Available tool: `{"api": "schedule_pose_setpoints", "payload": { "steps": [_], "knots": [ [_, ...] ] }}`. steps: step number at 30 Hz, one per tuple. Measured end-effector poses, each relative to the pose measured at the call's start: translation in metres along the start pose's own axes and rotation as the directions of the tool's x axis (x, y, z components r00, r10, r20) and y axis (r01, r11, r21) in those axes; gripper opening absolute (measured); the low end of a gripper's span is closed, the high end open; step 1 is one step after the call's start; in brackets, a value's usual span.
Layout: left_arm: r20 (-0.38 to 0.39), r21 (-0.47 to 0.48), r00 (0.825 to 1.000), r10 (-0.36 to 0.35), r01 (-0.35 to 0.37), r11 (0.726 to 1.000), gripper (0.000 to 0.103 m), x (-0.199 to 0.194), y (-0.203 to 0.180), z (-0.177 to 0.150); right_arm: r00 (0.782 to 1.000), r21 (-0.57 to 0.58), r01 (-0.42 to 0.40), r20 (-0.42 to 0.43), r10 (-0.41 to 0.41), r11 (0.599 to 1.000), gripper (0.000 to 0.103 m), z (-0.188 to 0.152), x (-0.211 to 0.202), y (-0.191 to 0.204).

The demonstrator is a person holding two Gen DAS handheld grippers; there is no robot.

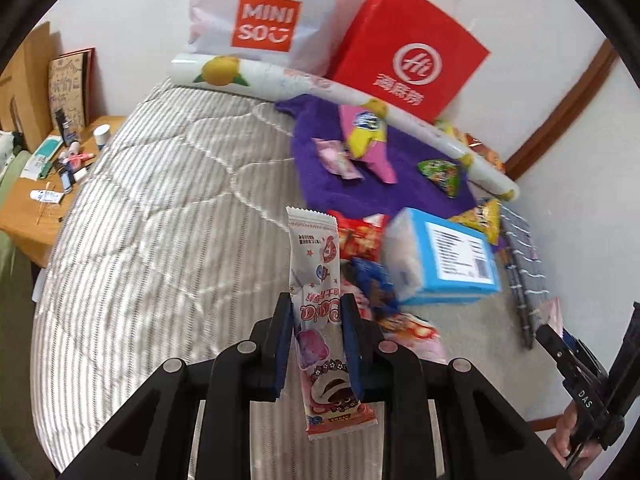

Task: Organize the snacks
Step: 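Carry the pink candy and white stick packet over the purple towel with both tools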

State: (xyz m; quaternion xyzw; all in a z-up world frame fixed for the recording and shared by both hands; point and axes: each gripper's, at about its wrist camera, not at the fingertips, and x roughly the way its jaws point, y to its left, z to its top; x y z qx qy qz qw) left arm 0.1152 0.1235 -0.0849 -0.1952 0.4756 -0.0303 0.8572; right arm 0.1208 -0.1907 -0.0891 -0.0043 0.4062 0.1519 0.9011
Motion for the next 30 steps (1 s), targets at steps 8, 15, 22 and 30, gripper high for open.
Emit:
{"api": "schedule_pose_setpoints", "payload": {
  "steps": [8, 15, 22, 30],
  "knots": [
    [0.003, 0.059, 0.996, -0.091, 0.09, 0.994, 0.023, -0.009, -0.047, -0.002, 0.999, -0.011, -0.011, 0.03, 0.012, 1.0, 0.048, 0.012, -0.021, 0.002],
    [0.003, 0.102, 0.993, -0.121, 0.12, 0.988, 0.023, -0.008, -0.082, 0.008, 0.999, 0.0, -0.021, 0.033, 0.021, 1.0, 0.048, 0.029, -0.018, -0.002],
    [-0.007, 0.126, 0.991, -0.136, 0.136, 0.983, 0.023, 0.001, -0.101, 0.026, 0.999, 0.021, -0.037, 0.035, 0.036, 0.999, 0.048, 0.047, -0.005, -0.011],
    [-0.022, 0.136, 0.987, -0.159, 0.161, 0.978, 0.023, 0.022, -0.119, 0.054, 0.997, 0.038, -0.072, 0.043, 0.071, 0.997, 0.048, 0.078, 0.016, -0.017]
  ]
}}
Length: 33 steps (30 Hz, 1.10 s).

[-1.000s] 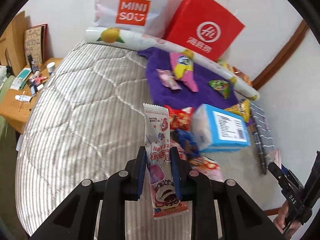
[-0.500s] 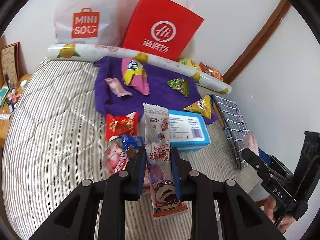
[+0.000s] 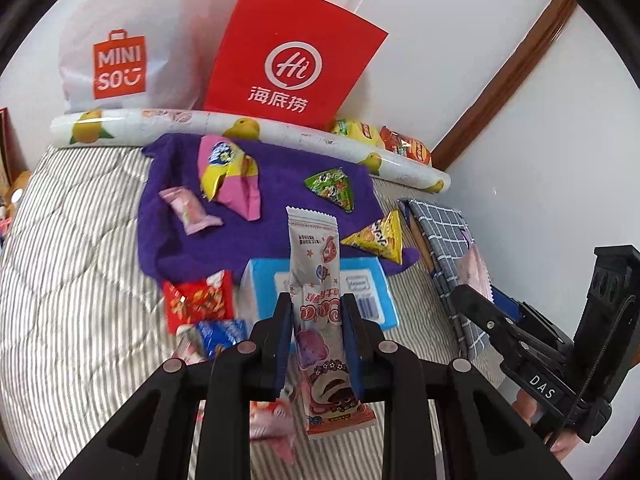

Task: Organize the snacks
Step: 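Carry the pink candy and white stick packet over the purple towel with both tools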

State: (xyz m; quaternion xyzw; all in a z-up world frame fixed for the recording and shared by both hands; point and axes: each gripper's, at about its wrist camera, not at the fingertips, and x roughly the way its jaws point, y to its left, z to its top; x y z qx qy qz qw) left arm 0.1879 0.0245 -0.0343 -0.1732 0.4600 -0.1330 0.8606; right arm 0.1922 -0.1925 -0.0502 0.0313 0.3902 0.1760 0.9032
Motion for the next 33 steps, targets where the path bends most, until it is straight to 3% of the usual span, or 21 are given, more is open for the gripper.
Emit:
{"api": "schedule_pose_setpoints", "payload": {
  "steps": [8, 18, 33],
  "knots": [
    [0.014, 0.016, 1.0, 0.016, -0.017, 1.0, 0.023, 0.018, -0.001, 0.039, 1.0, -0.018, -0.002, -0.002, 0.002, 1.0, 0.048, 0.033, 0.031, -0.004],
    [0.023, -0.036, 0.997, 0.069, -0.068, 0.997, 0.023, 0.048, 0.027, 0.092, 1.0, -0.029, -0.023, 0.0, 0.023, 0.999, 0.048, 0.08, 0.08, -0.009],
    [0.004, -0.147, 0.994, 0.112, -0.11, 0.983, 0.023, 0.094, 0.08, 0.117, 0.994, -0.064, -0.068, -0.088, 0.062, 0.996, 0.048, 0.105, 0.168, -0.006]
  ]
}}
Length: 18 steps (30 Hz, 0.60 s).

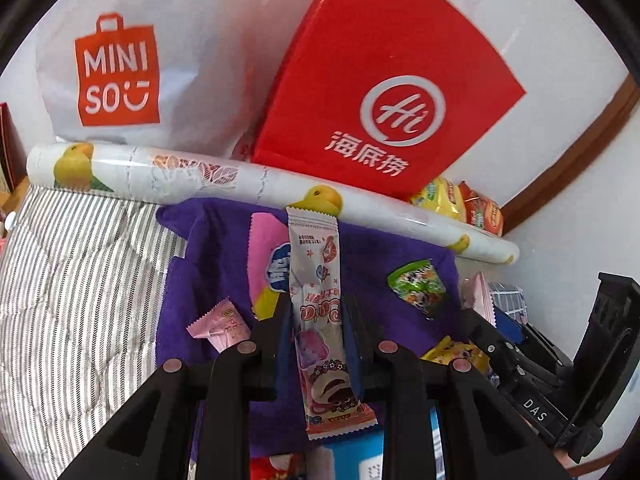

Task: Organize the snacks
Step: 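Carry the pink candy and white stick packet over the purple towel with both tools, then open both tools to drop the candy and stick packet onto the towel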

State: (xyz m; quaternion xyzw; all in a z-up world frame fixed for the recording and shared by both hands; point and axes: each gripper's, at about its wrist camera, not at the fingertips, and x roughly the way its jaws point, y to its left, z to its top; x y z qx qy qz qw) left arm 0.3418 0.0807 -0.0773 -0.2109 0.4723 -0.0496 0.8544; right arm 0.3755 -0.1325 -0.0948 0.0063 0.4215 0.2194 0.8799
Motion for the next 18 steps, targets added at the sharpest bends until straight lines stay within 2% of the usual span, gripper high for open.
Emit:
{"api": "schedule_pose_setpoints", "payload": {
  "steps": [7, 15, 18],
  "knots": [
    [-0.025, -0.02, 1.0, 0.002, -0.003, 1.0, 0.023, 0.017, 0.011, 0.0, 0.999, -0.048, -0.017, -0.033, 0.016, 0.999, 0.048, 0.007, 0.025, 0.006],
    [-0.048, -0.019, 0.999, 0.004, -0.005, 1.0, 0.023, 0.024, 0.014, -0.003, 0.99, -0.022, 0.0, -0.138, -0.003, 1.0, 0.048, -0.017, 0.054, -0.012],
    [-0.047, -0.016, 0.999, 0.007, -0.008, 1.0, 0.023, 0.024, 0.013, -0.002, 0.991, -0.025, 0.002, -0.134, -0.005, 1.0, 0.048, -0.019, 0.056, -0.013]
  ]
}}
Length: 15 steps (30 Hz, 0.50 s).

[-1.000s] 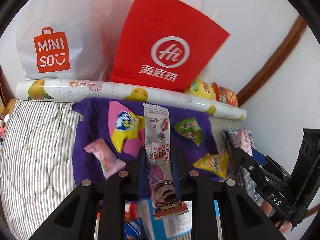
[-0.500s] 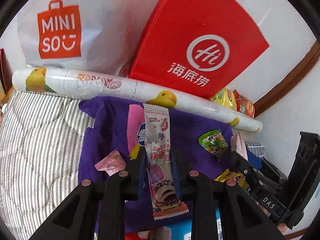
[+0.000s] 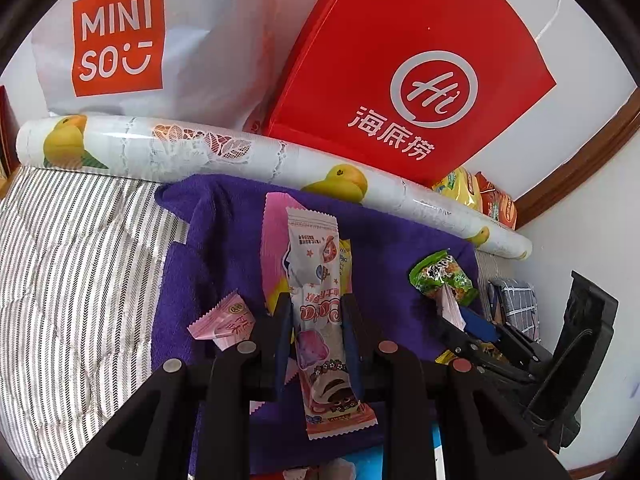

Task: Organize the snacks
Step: 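Open both tools to drop the candy and stick packet onto the towel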

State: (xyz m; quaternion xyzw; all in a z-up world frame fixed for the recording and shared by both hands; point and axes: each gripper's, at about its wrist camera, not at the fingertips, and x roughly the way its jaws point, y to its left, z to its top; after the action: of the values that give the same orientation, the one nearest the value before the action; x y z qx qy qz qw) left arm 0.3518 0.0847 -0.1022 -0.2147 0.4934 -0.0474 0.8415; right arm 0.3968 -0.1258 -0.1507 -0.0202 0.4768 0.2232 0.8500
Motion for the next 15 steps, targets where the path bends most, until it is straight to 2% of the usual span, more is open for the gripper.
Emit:
{"api": "schedule_pose_setpoints", "payload": {
  "steps": [5, 15],
  "knots": [
    [-0.006, -0.001, 1.0, 0.003, -0.003, 1.0, 0.023, 0.004, -0.001, 0.001, 1.0, -0.024, -0.005, -0.018, 0.005, 1.0, 0.048, 0.0, 0.004, 0.006],
    [-0.032, 0.007, 0.999, 0.01, -0.009, 1.0, 0.023, 0.014, -0.002, -0.003, 0.993, -0.091, 0.039, -0.107, -0.048, 0.995, 0.048, -0.002, 0.02, 0.018]
  ]
}}
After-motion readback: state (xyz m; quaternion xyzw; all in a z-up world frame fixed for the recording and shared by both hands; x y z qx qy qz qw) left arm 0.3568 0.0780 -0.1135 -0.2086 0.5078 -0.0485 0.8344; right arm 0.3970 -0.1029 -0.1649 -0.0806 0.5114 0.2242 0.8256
